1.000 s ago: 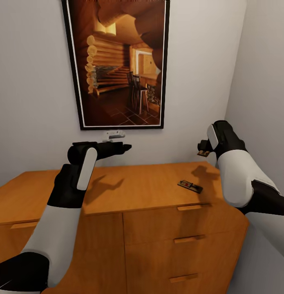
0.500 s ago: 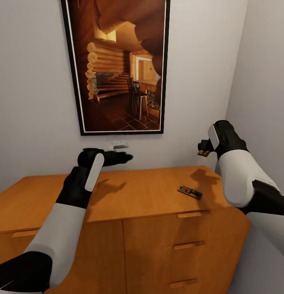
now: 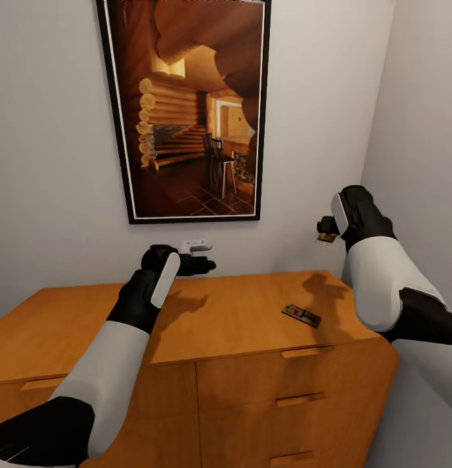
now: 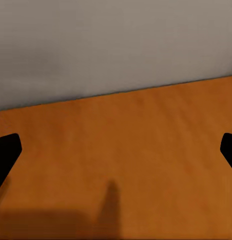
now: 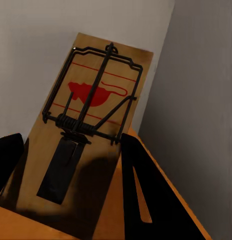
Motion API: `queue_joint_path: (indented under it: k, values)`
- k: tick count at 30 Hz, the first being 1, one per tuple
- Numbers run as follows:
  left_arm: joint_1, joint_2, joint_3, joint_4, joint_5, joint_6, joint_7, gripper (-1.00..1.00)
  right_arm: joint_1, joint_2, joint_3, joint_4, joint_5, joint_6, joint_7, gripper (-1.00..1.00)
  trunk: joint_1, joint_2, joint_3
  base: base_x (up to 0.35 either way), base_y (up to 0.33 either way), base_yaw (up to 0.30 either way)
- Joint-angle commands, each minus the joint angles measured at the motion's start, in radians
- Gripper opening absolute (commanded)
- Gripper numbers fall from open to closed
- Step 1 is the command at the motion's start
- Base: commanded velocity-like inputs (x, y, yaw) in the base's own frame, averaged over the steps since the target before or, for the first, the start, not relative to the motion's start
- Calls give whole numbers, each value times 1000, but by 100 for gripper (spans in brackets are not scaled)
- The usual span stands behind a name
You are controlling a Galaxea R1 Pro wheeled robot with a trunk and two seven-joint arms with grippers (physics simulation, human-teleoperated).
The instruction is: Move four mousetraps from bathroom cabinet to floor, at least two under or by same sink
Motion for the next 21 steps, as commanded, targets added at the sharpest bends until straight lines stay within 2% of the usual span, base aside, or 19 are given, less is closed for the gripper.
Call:
queue_joint_path:
  k: [1, 7, 10, 11, 18, 21]
  values:
    - [-7, 0, -1, 23, 11, -11, 12, 100, -1, 1, 5, -16, 6, 4, 1, -100, -4, 7, 2, 0, 0, 0]
    - [-70, 0, -3, 104, 16, -78, 13, 100, -1, 1, 18, -49, 7, 4, -2, -100, -27, 49, 21, 0, 0, 0]
    - [-125, 0, -11, 171, 18, -98, 14, 100, -1, 3, 23, -54, 5, 4, -3, -100, -39, 70, 30, 0, 0, 0]
    - [-164, 0, -24, 219, 21, -106, 13, 100, -1, 13, 24, -53, 4, 4, -3, -100, -42, 77, 33, 0, 0, 0]
    - [-182, 0, -42, 254, 21, -112, 13, 100, -1, 20, 25, -52, 3, 4, -3, -100, -69, 126, 55, 0, 0, 0]
    - [-184, 0, -63, 258, 19, -114, 12, 100, -1, 22, 25, -53, 1, 4, -1, -100, -81, 147, 65, 0, 0, -4]
